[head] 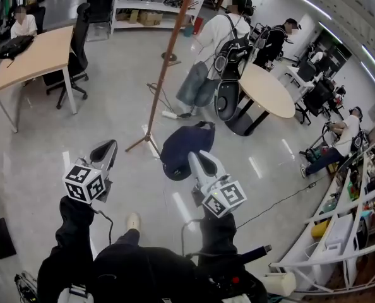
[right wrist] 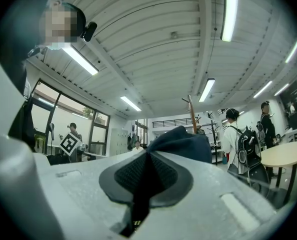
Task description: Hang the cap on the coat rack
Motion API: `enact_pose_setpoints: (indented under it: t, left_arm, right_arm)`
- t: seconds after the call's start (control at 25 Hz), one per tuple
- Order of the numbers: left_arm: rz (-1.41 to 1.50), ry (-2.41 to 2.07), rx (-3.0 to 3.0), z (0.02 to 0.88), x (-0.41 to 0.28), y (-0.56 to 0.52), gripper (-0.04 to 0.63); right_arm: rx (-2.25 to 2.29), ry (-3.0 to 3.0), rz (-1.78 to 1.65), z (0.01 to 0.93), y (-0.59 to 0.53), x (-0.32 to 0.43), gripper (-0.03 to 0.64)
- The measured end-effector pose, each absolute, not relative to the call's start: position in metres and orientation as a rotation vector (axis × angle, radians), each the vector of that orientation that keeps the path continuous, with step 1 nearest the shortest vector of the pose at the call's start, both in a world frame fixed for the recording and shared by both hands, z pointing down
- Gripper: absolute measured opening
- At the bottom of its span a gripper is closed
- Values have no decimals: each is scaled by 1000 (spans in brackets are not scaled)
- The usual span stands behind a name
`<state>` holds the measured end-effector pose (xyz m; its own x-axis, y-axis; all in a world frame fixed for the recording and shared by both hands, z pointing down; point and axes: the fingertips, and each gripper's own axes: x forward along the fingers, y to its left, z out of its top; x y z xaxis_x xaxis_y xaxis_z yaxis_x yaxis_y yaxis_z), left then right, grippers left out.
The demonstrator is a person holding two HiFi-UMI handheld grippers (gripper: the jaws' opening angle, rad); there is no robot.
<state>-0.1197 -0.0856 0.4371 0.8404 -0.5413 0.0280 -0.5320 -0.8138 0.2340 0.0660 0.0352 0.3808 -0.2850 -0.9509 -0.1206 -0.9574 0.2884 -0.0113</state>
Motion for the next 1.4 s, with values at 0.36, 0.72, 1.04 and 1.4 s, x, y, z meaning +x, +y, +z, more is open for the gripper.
enact_pose_setpoints:
  t: [0.36, 0.72, 1.04, 1.4]
  left_arm:
    - [-65, -814, 2775, 437, -97, -172, 3]
    - [-80, -806, 2803, 434, -78, -246, 3]
    - [-63, -788, 2803, 433, -65, -280, 3]
    - [-47, -784, 2806, 442, -31, -299, 3]
  right_arm:
    - [-1811, 2437, 120, 369, -49, 87, 14]
    - [-1773, 2436, 215, 362, -115, 103, 14]
    - [-1785, 2435, 273, 351, -147, 118, 15]
    - [-1740, 2425, 298, 350, -168, 157, 14]
